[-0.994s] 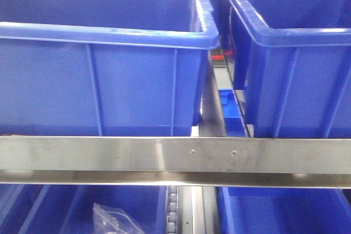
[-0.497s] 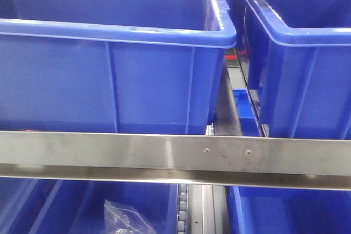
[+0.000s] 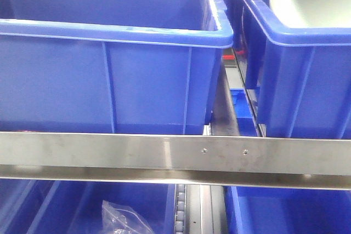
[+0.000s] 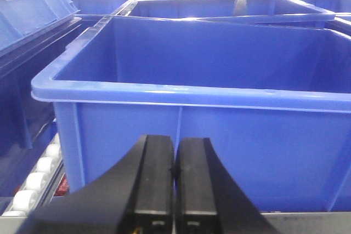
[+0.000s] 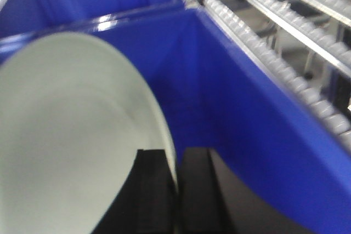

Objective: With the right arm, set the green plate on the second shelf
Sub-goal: 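Lower the plate into the blue bin on the shelf with the right gripper, then open the right gripper and withdraw it from the bin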

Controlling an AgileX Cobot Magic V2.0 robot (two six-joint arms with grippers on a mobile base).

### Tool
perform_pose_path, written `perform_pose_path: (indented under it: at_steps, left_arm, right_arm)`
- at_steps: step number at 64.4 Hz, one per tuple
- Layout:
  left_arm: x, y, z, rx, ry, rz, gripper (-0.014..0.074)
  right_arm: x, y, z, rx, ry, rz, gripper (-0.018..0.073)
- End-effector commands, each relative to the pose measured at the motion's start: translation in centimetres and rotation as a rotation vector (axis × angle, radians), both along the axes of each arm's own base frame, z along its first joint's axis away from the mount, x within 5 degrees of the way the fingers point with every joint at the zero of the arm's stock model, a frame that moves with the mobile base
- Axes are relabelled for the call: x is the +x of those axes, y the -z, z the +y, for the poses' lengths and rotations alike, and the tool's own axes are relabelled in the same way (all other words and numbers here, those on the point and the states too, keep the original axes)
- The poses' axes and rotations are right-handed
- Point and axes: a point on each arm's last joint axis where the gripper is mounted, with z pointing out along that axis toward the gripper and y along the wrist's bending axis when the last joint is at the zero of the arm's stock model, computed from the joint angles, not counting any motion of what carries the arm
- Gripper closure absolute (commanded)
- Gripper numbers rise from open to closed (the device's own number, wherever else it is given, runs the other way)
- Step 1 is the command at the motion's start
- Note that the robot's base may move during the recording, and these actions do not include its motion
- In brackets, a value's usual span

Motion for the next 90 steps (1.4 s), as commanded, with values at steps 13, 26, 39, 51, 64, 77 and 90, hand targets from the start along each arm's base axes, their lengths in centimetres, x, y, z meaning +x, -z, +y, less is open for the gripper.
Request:
perform_pose_path:
  at_steps: [13,26,39,51,64,77,90]
  left_arm:
    - [0.0,0.5,0.0,-0.016,0.000,-0.058,0.0466]
    - [0.0,0.5,0.0,-0.016,0.000,-0.058,0.0466]
    - [0.0,0.5,0.0,-0.016,0.000,-0.058,0.0466]
    - [0.0,0.5,0.0,-0.016,0.000,-0.058,0.0466]
    - [0.0,0.5,0.0,-0.016,0.000,-0.058,0.0466]
    - [0.0,0.5,0.0,-0.016,0.000,-0.058,0.0466]
    - [0.0,0.5,0.0,-0.016,0.000,-0.058,0.0466]
  right_arm:
    - [1.6,-4.4,0.0,-0.014,-0.025,-0.096,0.0160]
    - [0.9,-5.6,0.7,0.013,-0.102,-0.025,0.0195]
    - [-3.3,-8.4,2.0,-0.086,-0.214,0.029,0.0529]
    - [-8.8,-10.7,3.2,-0.100,-0.292,0.054,0.0531]
    - [-11.7,-11.9,3.6,-0.111,-0.315,0.026,0.0531]
    - [-12.0,-12.1,3.7,-0.114,-0.314,0.016,0.0531]
    - [-12.9,-10.9,3.5,-0.138,-0.288,-0.007,0.0531]
